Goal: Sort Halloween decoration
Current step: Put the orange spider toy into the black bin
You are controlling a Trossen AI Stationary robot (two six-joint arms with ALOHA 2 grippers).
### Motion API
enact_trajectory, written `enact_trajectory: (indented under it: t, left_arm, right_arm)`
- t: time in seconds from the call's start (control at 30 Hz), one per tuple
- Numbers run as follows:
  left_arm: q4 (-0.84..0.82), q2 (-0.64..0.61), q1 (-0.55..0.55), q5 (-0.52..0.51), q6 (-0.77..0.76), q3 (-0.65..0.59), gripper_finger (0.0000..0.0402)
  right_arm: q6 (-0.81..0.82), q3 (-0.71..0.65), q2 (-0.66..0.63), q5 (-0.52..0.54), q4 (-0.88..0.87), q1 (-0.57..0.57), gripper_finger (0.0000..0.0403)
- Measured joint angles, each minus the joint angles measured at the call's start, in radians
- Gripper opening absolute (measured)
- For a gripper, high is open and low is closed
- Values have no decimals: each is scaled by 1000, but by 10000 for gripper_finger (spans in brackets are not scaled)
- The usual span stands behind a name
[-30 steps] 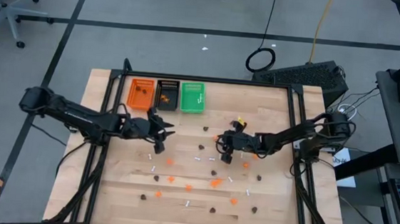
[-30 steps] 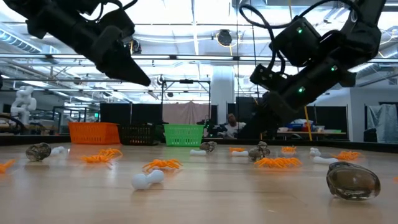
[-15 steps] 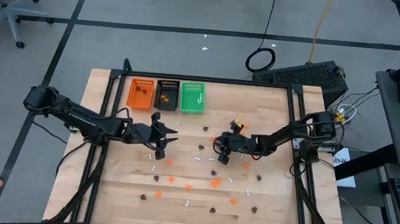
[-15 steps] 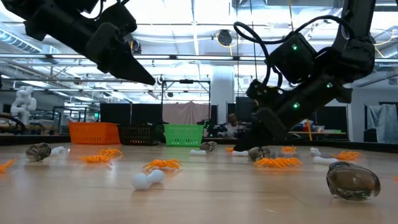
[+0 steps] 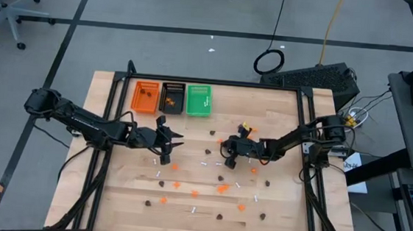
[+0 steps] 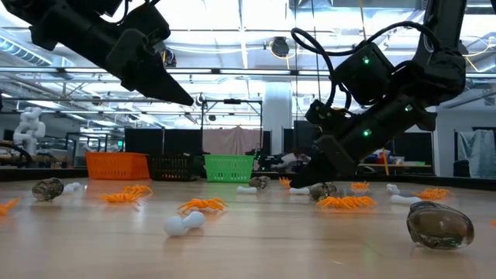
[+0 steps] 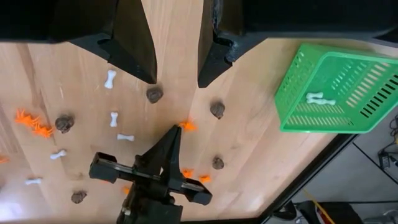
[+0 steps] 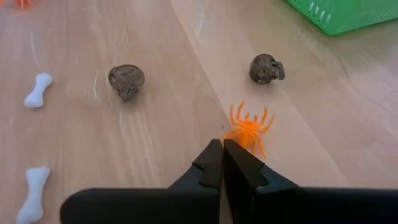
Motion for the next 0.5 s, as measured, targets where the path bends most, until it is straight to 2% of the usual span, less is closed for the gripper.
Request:
enact_trajectory:
  t: [0.3, 0.37, 0.5]
  left_arm:
    - [-3, 0, 0, 0, 6, 0, 116]
    - [-4, 0, 0, 0, 7, 0, 116]
    - [-4, 0, 0, 0, 7, 0, 116]
  right_arm:
    - [-45, -1, -133, 22, 4, 41, 0]
    - [-45, -1, -139, 55, -5, 42, 0]
    - [-43, -1, -125, 54, -42, 27, 18]
